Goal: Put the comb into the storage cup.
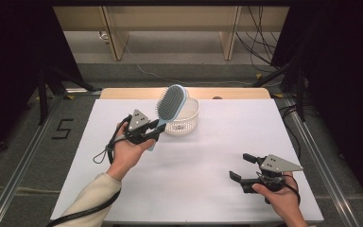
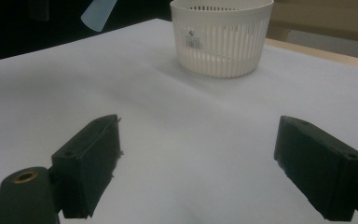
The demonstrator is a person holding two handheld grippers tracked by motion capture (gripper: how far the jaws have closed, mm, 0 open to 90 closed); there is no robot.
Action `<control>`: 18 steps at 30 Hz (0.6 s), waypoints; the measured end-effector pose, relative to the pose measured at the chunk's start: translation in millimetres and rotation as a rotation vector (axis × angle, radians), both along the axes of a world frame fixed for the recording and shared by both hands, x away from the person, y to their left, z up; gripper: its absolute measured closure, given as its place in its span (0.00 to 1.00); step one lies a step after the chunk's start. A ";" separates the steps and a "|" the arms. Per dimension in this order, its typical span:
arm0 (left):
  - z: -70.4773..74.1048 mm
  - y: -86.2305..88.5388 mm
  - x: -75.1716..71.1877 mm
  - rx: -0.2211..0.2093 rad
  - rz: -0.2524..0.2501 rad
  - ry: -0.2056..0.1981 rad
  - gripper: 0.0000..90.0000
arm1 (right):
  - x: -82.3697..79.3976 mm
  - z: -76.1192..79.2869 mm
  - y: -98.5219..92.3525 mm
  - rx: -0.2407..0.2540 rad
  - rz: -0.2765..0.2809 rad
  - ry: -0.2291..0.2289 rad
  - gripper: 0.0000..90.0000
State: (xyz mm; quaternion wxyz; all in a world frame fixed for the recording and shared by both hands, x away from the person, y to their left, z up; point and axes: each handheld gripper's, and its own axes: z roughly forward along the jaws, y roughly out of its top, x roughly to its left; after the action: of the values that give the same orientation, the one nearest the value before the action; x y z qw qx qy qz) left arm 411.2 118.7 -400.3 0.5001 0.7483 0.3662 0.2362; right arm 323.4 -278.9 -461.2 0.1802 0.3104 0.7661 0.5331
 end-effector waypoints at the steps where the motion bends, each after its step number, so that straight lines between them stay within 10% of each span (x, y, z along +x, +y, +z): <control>1: 0.1 -0.4 0.3 0.000 0.000 0.000 0.78 | 0.0 0.0 0.0 0.000 0.000 0.000 0.17; 18: 3.3 -5.4 5.0 -0.008 -0.008 -0.001 0.78 | 0.0 -0.1 -0.1 0.001 0.000 -0.001 0.17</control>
State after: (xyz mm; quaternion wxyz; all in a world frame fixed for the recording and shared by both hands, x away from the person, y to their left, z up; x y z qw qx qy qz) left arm 416.2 113.3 -397.0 0.5044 0.7474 0.3640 0.2333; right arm 323.4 -279.0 -461.3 0.1805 0.3103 0.7657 0.5336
